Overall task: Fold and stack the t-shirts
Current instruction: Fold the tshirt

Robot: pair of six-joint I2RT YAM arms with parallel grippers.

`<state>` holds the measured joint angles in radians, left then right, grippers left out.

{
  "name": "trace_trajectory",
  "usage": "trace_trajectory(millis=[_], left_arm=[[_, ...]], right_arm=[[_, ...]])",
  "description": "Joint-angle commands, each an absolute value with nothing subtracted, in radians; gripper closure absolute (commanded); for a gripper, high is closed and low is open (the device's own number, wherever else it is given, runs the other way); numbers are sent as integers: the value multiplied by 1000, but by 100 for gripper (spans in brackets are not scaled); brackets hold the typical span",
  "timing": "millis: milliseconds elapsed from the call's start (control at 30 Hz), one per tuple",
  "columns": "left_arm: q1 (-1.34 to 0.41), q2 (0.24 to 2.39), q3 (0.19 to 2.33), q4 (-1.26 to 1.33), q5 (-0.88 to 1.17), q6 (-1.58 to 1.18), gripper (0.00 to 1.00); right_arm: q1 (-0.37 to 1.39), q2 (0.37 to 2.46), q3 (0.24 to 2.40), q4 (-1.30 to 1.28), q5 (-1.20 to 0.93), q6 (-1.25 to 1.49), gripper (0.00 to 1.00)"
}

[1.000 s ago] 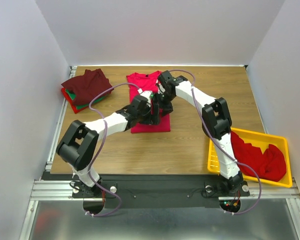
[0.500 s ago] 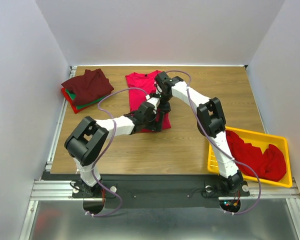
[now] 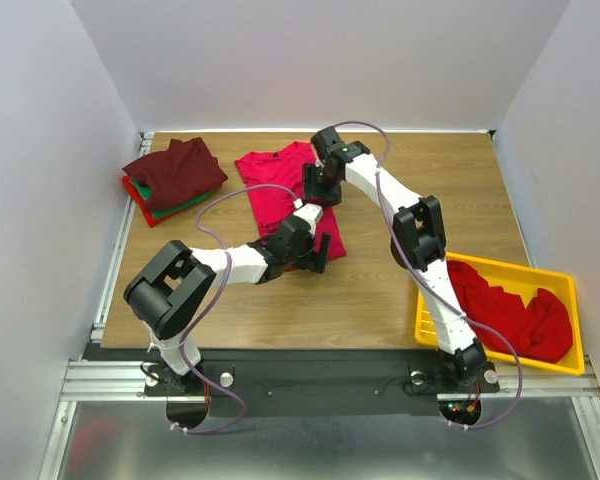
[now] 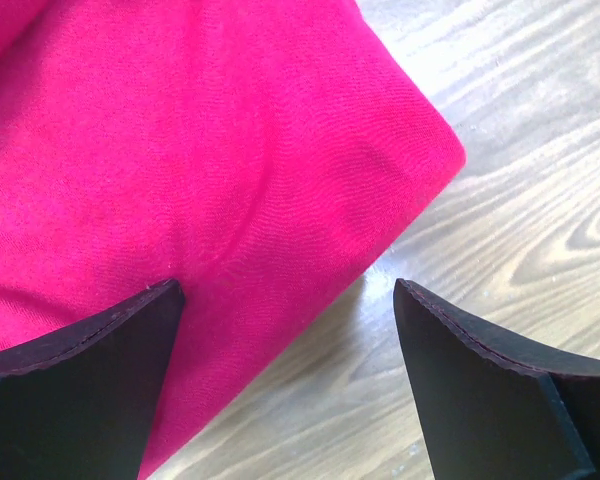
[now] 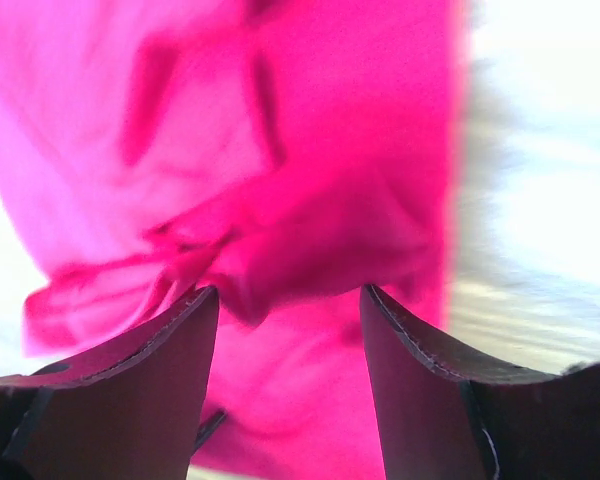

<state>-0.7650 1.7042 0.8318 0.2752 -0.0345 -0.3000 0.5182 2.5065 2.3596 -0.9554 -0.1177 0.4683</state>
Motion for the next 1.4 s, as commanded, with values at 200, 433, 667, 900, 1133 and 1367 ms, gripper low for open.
trace_trajectory(millis=[200, 433, 667, 900, 1133, 1367], left_arm=[[-792, 1711, 755, 20, 45, -348, 2], [-787, 1586, 862, -124, -66, -393, 1], [-747, 1557, 1041, -256, -97, -411, 1], [-626, 1535, 1009, -186, 29, -425, 1], [-589, 1586, 996, -134, 72, -403, 1], [-531, 1647, 1000, -86, 104, -411, 1]], right_arm=[[440, 2379, 2358, -876, -83, 488, 36], [440, 2258, 2171, -867, -158, 448, 36], [492, 2080, 1877, -858, -248, 394, 37], [540, 1990, 1646, -781, -435, 371, 38], [601, 2028, 1583, -743, -491, 380, 39], [607, 2065, 1543, -716, -427, 403, 41]])
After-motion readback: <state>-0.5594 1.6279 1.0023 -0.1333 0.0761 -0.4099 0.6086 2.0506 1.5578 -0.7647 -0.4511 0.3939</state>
